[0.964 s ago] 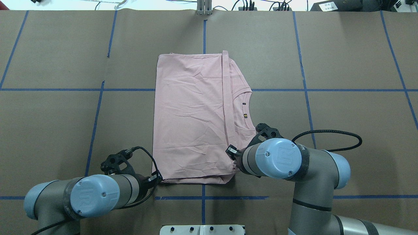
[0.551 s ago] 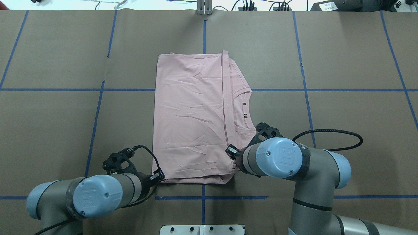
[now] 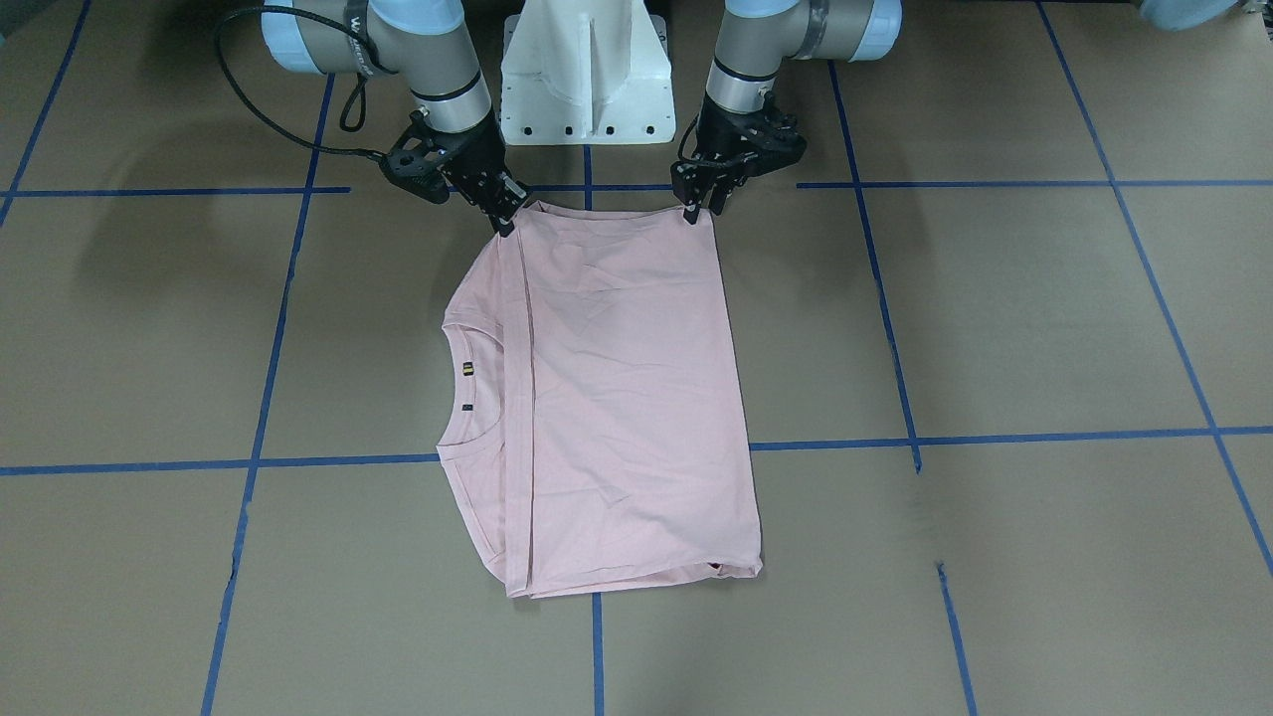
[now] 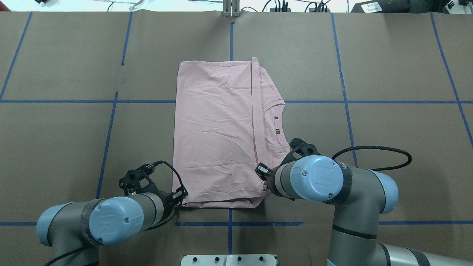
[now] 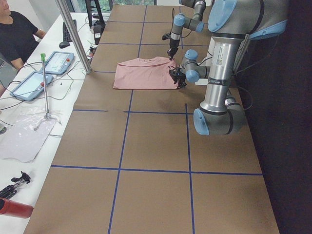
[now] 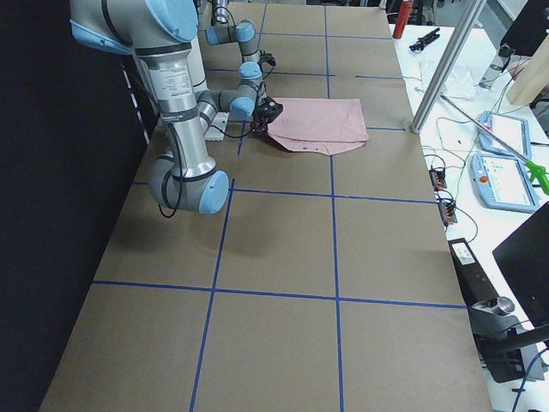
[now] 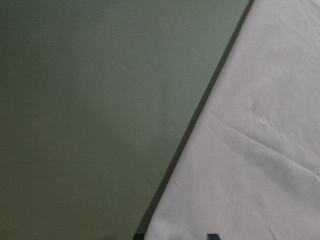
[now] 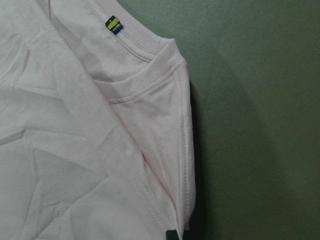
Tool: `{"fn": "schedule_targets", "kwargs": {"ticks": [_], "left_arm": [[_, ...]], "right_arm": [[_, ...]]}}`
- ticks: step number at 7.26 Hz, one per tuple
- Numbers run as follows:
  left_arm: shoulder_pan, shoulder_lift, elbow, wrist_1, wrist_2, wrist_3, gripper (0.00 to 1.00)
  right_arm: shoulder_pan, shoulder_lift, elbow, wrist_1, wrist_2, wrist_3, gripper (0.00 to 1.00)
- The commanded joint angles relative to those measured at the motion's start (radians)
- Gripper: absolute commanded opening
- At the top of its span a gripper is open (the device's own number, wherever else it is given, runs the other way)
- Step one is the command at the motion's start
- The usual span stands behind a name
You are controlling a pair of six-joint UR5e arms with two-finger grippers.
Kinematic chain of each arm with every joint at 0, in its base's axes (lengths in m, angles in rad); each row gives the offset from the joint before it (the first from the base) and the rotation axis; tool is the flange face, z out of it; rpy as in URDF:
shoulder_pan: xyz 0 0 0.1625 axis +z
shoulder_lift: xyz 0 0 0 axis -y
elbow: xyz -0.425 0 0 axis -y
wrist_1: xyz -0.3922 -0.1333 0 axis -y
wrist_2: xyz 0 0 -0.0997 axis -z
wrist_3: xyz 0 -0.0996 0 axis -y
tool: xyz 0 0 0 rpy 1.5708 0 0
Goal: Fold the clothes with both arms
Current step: 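Grasp the shirt's two near corners with the left and right grippers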
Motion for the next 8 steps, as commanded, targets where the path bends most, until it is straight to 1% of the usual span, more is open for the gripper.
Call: {"fn": "schedule_targets", "kwargs": {"ticks": [1,2,3,4,7,8], "left_arm": [[0.004,-0.001,0.014,0.002,-0.001,0.002,0.51],[0.006,-0.006,0.014,0.003,-0.001,0.002,0.47],[0.006,-0.009,0.013,0.014,-0.001,0.001,0.28],[0.006,-0.010,0.008,0.015,-0.003,0.001,0.00],[0.004,-0.035,-0.012,0.061,-0.006,0.002,0.00],[0.001,-0.026,-0.076,0.061,-0.006,0.002,0.00]], "right_arm": [[0.000,0.002,0.001,0.000,-0.001,0.001,0.00],[0.000,0.002,0.001,0.000,-0.001,0.001,0.00],[0.000,0.002,0.002,0.000,-0.001,0.003,0.00],[0.000,0.002,0.002,0.000,-0.001,0.004,0.00],[0.000,-0.006,0.004,0.000,-0.005,0.009,0.00],[-0.003,-0.015,0.028,0.000,-0.008,0.013,0.00]]}}
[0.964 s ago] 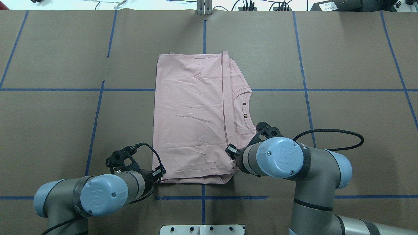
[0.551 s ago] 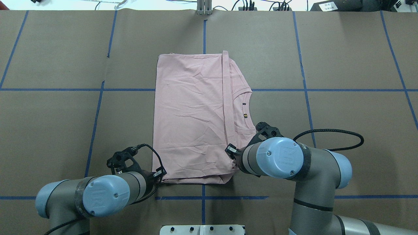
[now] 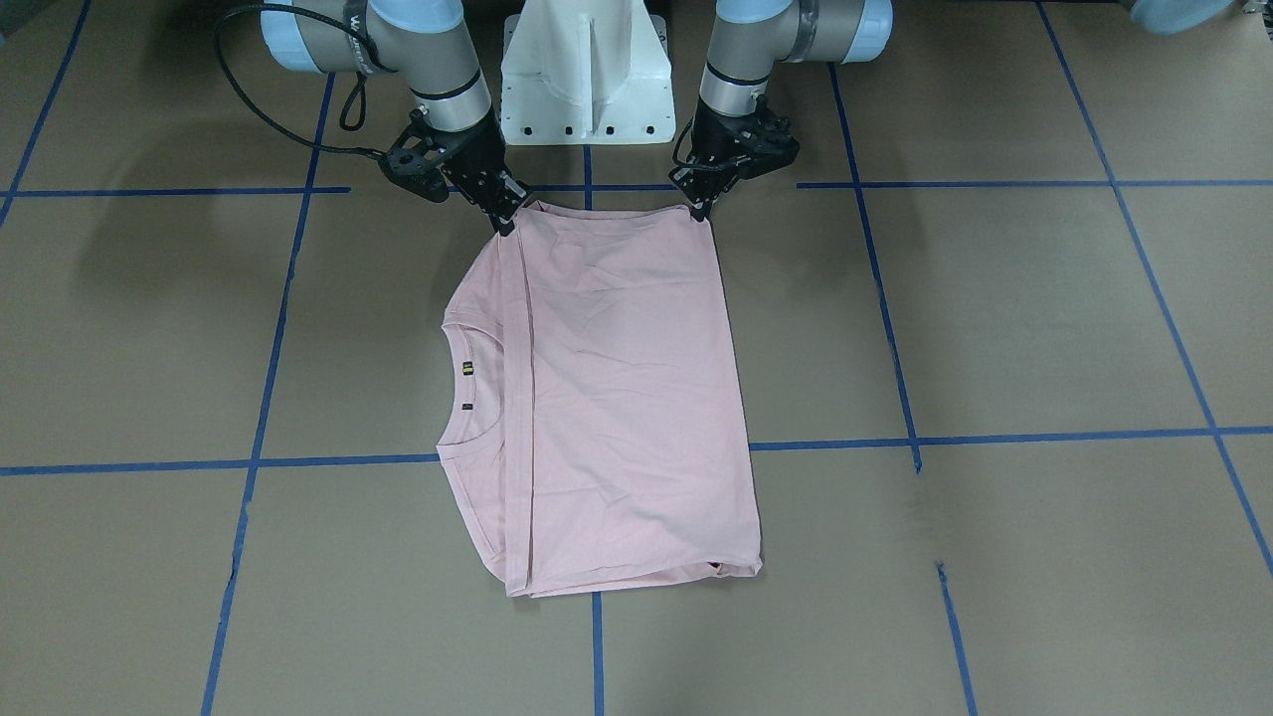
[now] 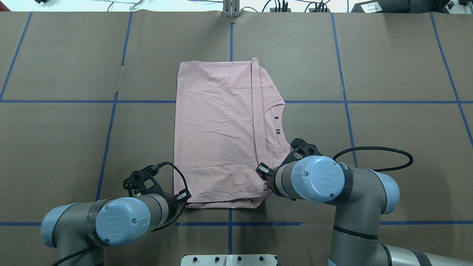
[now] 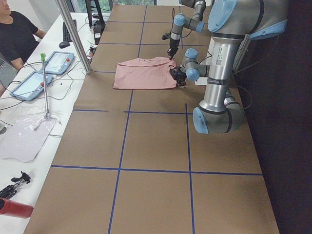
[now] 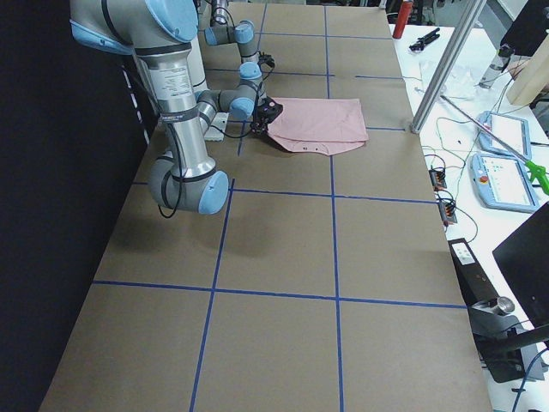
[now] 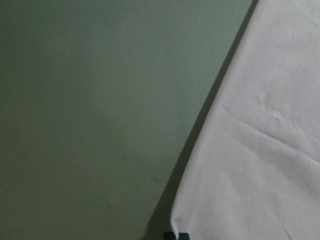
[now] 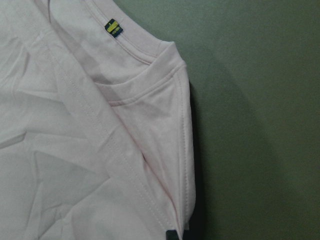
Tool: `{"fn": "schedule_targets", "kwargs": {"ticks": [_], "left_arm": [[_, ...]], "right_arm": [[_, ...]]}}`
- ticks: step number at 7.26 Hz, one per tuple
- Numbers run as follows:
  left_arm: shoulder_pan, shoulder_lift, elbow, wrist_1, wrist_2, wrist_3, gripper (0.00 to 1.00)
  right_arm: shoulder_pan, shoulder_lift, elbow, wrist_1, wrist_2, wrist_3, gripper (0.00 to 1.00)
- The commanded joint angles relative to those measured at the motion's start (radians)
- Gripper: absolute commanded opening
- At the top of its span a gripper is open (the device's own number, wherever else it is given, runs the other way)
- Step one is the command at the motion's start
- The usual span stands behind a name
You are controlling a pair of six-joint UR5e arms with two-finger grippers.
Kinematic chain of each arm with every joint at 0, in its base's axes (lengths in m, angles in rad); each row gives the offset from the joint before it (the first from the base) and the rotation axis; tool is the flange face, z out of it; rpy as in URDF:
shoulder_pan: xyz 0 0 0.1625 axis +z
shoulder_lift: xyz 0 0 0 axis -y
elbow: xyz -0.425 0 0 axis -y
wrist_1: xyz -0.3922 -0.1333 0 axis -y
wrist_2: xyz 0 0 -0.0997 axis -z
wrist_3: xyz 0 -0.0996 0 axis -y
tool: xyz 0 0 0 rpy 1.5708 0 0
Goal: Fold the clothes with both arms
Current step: 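Grasp the shirt's two near corners with the left and right grippers, then lift both near corners and fold them over toward the far edge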
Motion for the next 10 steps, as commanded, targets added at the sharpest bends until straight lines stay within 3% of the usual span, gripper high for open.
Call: {"fn": "schedule_targets", "kwargs": {"ticks": [1,2,3,4,5,6,8,10], "left_arm": [[-0.006,0.011,-0.158,0.041,-0.002,0.000,0.00],[0.000,0.001,-0.253,0.128,-0.040,0.000,0.00],[-0.050,-0.012,-0.270,0.144,-0.058,0.002,0.00],[-0.179,-0.092,-0.191,0.139,-0.063,0.078,0.00],[-0.288,-0.205,-0.050,0.136,-0.087,0.147,0.00],[-0.366,-0.258,0.059,0.106,-0.103,0.172,0.00],[-0.420,-0.295,0.251,-0.044,-0.100,0.236,0.00],[-0.440,-0.350,0.348,-0.050,-0.094,0.299,0.00]], "right_arm": [[-0.038,-0.084,0.157,-0.021,-0.003,0.042,0.00],[-0.048,-0.138,0.268,-0.025,-0.002,0.123,0.00],[-0.037,-0.124,0.270,-0.025,-0.005,0.150,0.00],[0.059,-0.078,0.197,-0.012,-0.003,0.124,0.00],[0.142,0.047,0.060,-0.008,0.001,0.107,0.00],[0.215,0.097,-0.011,-0.009,0.026,0.095,0.00],[0.311,0.151,-0.119,-0.009,0.093,0.037,0.00],[0.363,0.232,-0.264,-0.006,0.142,0.014,0.00]]}}
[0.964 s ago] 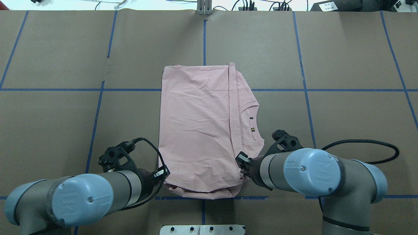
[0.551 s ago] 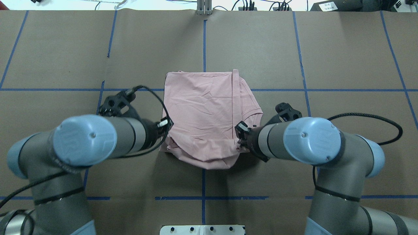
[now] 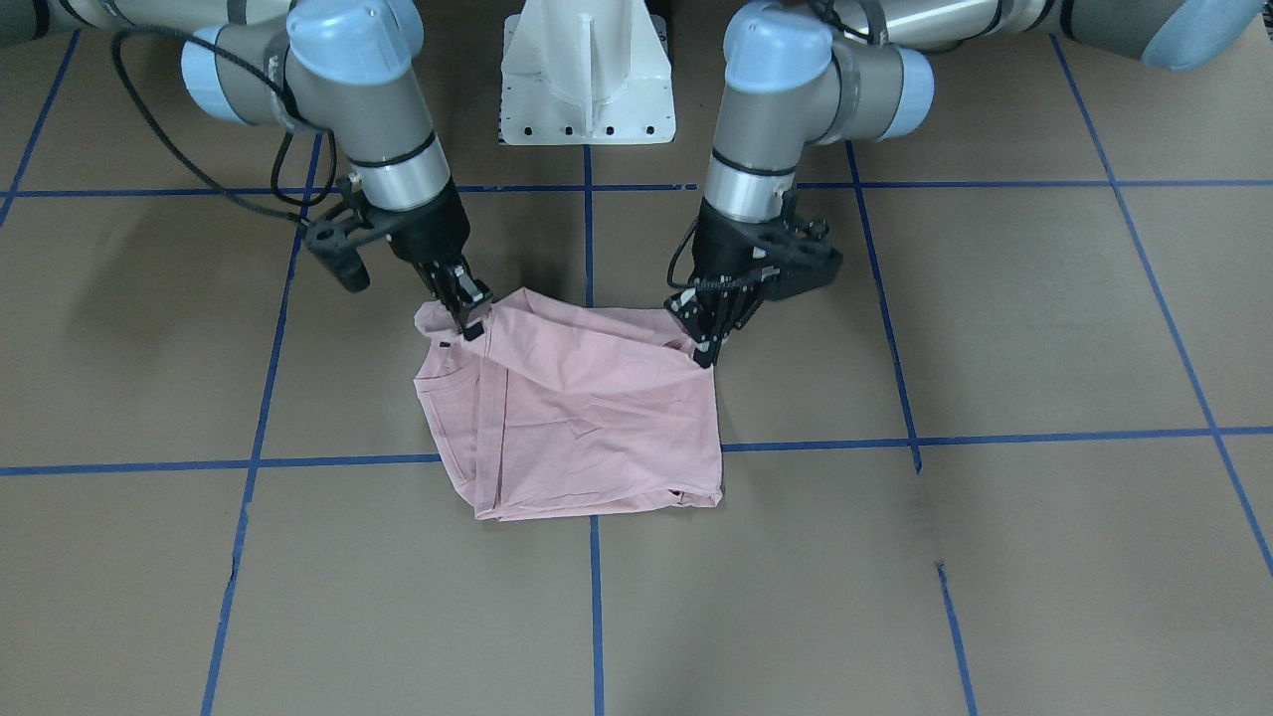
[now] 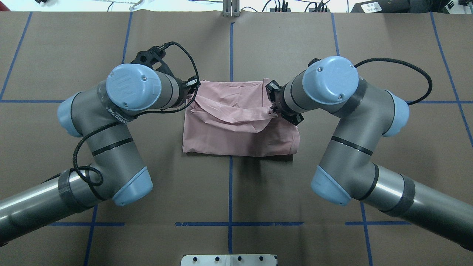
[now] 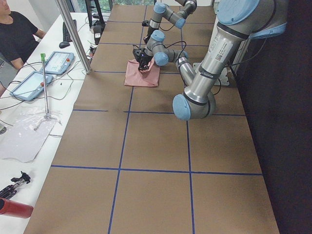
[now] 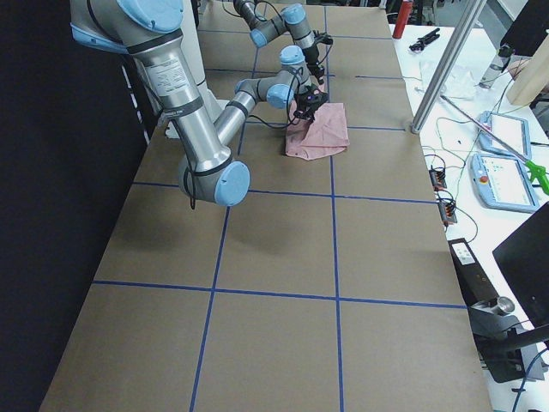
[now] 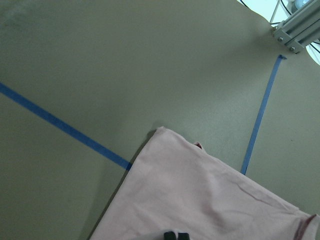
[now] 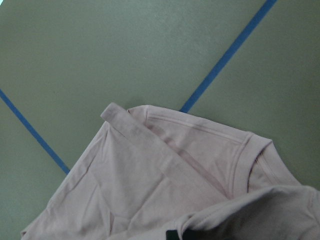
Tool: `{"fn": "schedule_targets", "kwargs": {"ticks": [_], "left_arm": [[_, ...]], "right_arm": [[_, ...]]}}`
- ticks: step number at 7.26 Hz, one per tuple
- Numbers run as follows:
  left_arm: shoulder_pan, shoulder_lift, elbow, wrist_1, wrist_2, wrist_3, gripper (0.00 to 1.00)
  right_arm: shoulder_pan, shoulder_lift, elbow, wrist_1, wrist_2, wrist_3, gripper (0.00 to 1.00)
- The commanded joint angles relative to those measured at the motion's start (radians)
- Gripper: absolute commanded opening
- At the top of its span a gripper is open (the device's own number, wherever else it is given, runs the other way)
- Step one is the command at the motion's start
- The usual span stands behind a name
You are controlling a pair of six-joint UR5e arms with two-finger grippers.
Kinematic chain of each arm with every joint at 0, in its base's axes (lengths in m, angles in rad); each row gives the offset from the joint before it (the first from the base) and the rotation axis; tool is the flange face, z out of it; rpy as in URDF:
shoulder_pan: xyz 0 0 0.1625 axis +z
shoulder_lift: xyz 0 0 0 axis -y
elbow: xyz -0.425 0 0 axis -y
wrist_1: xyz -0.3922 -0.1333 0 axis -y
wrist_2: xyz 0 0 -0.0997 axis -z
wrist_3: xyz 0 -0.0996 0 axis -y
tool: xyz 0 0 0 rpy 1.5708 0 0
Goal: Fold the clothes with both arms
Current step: 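Lift both near corners and fold them over toward the far edge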
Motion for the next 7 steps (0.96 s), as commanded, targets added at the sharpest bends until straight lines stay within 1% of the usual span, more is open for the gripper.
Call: {"fn": "schedule_targets", "kwargs": {"ticks": [1,2,3,4,5,6,7], "left_arm": [[-0.019,-0.035,0.066,-0.016,0.003,0.033,0.00],[-0.019,-0.035,0.070,-0.017,0.019,0.035,0.00],[-0.019,-0.051,0.126,-0.040,0.023,0.035,0.00],[-0.025,-0.096,0.266,-0.124,0.033,0.050,0.15],[-0.072,-0.116,0.415,-0.254,0.080,0.190,0.35],[-0.162,-0.098,0.436,-0.345,0.073,0.323,0.40],[-0.165,-0.078,0.429,-0.358,0.072,0.341,0.47]], "right_arm": [[0.048,0.059,-0.118,0.012,0.056,-0.021,0.00],[0.049,0.061,-0.150,0.057,0.056,-0.023,0.00],[0.055,0.081,-0.219,0.118,0.056,-0.036,0.00],[0.079,0.157,-0.379,0.185,0.058,-0.078,0.10],[0.122,0.285,-0.659,0.300,0.064,-0.206,0.69],[0.195,0.315,-0.771,0.328,0.120,-0.347,0.99],[0.252,0.305,-0.747,0.325,0.186,-0.401,1.00]]}}
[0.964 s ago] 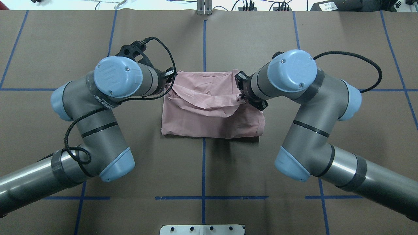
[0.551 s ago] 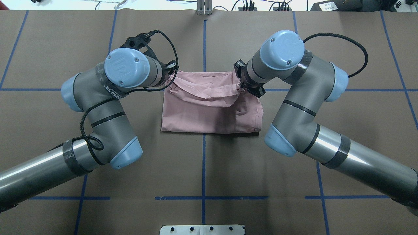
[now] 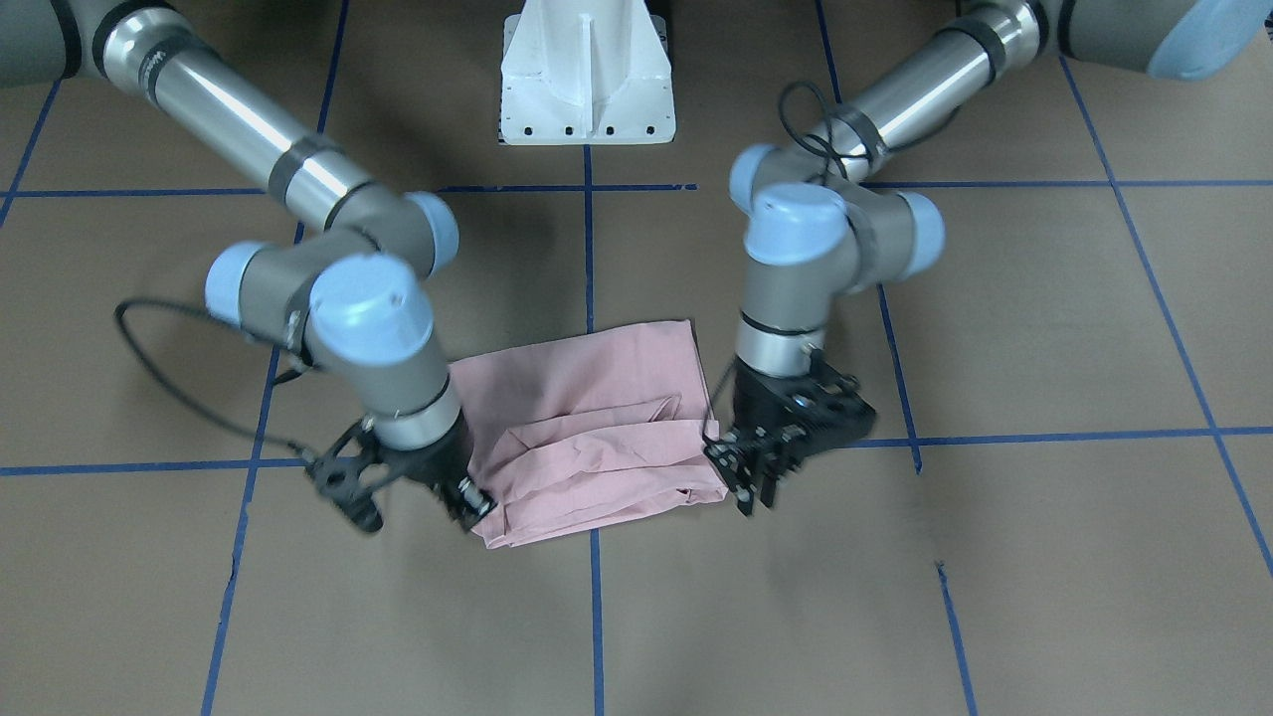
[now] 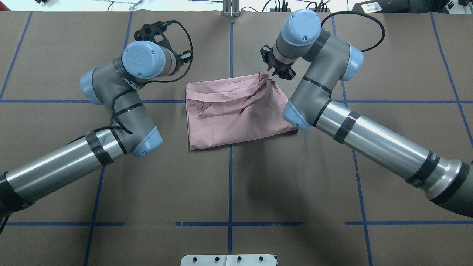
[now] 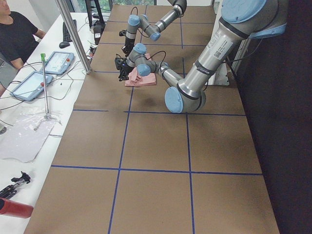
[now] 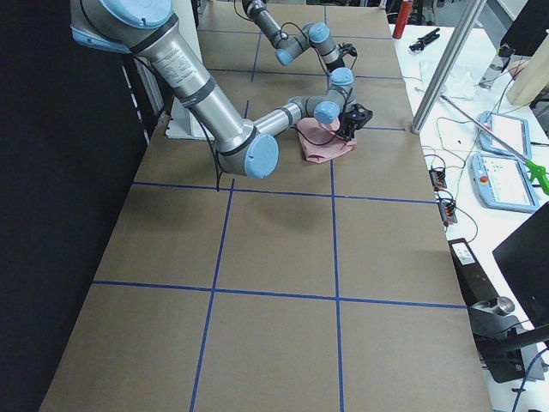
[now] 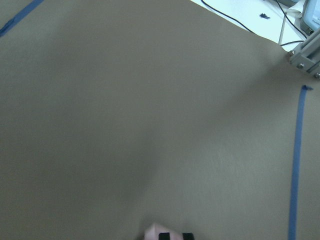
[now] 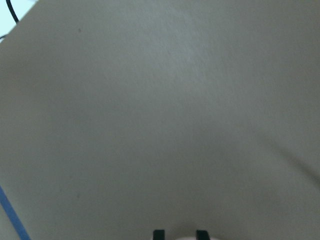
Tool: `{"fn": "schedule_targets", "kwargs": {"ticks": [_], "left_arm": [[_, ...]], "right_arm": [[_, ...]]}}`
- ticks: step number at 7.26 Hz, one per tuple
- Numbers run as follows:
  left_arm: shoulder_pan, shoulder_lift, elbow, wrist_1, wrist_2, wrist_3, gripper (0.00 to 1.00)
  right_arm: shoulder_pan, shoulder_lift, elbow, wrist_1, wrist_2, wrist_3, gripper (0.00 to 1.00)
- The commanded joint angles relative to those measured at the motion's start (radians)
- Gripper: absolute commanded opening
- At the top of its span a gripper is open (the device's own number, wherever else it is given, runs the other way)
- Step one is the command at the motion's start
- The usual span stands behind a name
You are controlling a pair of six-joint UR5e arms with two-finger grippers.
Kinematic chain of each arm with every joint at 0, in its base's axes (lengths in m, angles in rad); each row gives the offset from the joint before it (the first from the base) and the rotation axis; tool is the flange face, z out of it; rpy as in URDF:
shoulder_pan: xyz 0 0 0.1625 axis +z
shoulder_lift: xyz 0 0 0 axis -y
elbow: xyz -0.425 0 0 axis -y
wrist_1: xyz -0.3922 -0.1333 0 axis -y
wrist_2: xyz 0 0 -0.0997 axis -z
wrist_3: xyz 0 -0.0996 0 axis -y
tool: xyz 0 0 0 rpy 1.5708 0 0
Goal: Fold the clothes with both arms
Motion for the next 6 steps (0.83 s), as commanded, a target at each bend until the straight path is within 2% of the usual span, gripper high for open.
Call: {"fn": "schedule_targets", "kwargs": {"ticks": [1,2,3,4,6], "left_arm": [[-0.038,0.016,-0.011,-0.053,0.000,0.070,0.47],[-0.046,0.027,-0.025,-0.056,-0.058,0.073,0.47],[-0.087,0.089,-0.113,-0.056,-0.173,0.080,0.47],[-0.166,0.176,-0.225,-0.055,-0.335,0.187,0.47],[-0.376,0.336,-0.310,-0.044,-0.614,0.519,0.47]], "right_arm": [[0.088,-0.014,-0.021,0.026,0.096,-0.138,1.00],[0.124,-0.066,0.025,0.026,0.132,-0.192,1.00],[0.175,-0.089,0.045,0.022,0.189,-0.250,1.00],[0.242,-0.153,0.084,0.019,0.253,-0.377,1.00],[0.412,-0.276,0.107,-0.015,0.379,-0.755,1.00]]}}
